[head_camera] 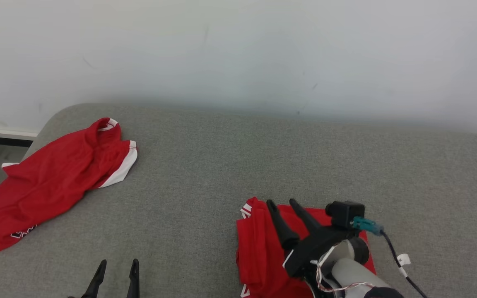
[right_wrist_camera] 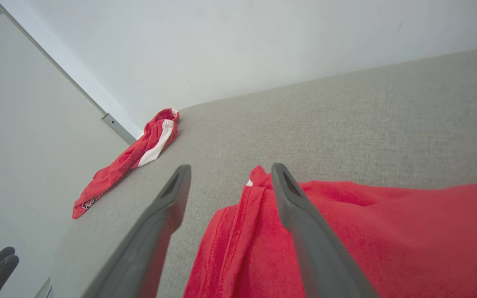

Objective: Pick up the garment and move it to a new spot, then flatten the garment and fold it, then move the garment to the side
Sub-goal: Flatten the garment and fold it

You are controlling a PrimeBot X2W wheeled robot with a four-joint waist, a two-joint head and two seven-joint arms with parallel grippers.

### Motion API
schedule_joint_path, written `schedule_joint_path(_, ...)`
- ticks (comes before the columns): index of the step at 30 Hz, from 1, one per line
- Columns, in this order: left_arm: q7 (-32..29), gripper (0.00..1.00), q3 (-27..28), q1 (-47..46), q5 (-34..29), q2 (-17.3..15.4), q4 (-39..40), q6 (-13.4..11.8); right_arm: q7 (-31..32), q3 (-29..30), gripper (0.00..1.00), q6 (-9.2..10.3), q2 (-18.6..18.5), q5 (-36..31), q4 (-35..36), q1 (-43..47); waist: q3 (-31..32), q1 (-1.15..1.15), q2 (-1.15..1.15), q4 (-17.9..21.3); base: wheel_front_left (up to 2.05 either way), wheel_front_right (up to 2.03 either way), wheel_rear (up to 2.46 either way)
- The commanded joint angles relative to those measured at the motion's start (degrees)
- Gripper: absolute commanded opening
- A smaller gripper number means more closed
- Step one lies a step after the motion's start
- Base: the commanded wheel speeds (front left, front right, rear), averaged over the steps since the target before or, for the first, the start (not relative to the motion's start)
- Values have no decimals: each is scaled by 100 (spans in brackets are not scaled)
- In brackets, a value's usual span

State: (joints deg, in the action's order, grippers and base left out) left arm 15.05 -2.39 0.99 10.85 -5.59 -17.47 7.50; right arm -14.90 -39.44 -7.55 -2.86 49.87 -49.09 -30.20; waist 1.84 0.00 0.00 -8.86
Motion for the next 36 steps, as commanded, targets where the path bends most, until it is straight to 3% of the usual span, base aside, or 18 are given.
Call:
schedule_joint_path(1,19,100,36,17,25,27,14,-7,-30,277,100,14,-16,-180,99,-115,2,0,0,51,0,0,0)
schedule_joint_path(10,19,100,88,98,-20,67,66,-7,-24,2008,100,14,-519,-1656,1106,757,12,0,0,123,0,0,0)
schedule_joint_path(12,19,100,101,111,-31,70,81,-7,-23,2449,89,14,-593,-1940,1326,1065,13,0,0,136,0,0,0)
schedule_joint_path(13,19,100,110,118,-34,73,90,-7,-24,2653,89,14,-611,-2120,1451,1218,11,0,0,148,0,0,0)
schedule_joint_path(16,19,100,156,138,-49,73,113,-7,-23,3190,100,14,-588,-2634,1877,1622,4,0,0,201,0,0,0)
schedule_joint_path(19,18,100,154,126,-64,52,126,-7,-23,3691,100,14,-465,-3003,2288,2032,-1,0,0,249,0,0,0)
schedule_joint_path(28,19,100,148,26,-77,12,129,-7,-23,4299,100,14,-114,-3365,3266,2949,7,0,0,308,0,0,0)
schedule_joint_path(36,19,100,186,101,-145,-79,130,-7,-23,4059,100,14,-9,-3713,3775,3531,91,0,0,340,0,0,0)
